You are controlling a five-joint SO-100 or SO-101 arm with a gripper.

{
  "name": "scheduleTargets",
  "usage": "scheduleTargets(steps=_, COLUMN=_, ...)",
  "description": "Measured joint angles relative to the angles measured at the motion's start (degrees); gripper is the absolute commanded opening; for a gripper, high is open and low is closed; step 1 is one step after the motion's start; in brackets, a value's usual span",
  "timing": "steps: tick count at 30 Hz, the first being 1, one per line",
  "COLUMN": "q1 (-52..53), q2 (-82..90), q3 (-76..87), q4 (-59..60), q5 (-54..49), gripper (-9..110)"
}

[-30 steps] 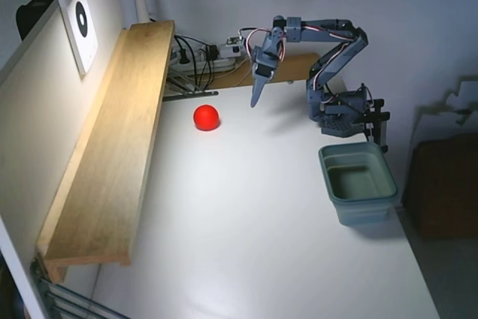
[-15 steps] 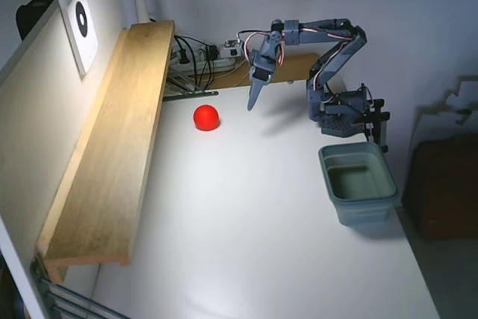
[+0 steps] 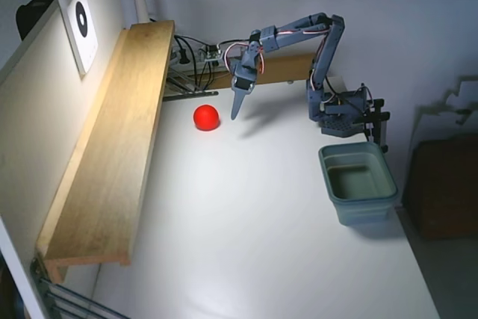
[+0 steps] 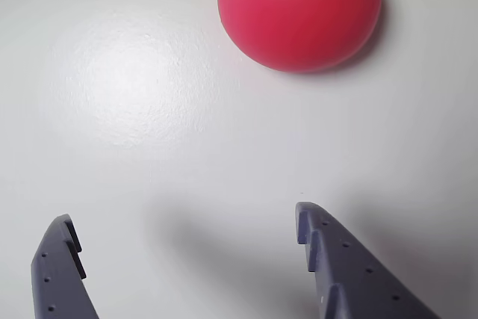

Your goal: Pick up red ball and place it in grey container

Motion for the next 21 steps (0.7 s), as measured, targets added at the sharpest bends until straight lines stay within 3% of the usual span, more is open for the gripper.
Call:
scheduleTargets(steps=11, q1=13.27, q2=0.0, q3=0.0, q4=0.0, q5=0.0, gripper=38)
scheduleTargets(steps=21, q1=11.25, q2=-5.71, q3=-3.96, q4=-2.11, q5=0.0, gripper=38)
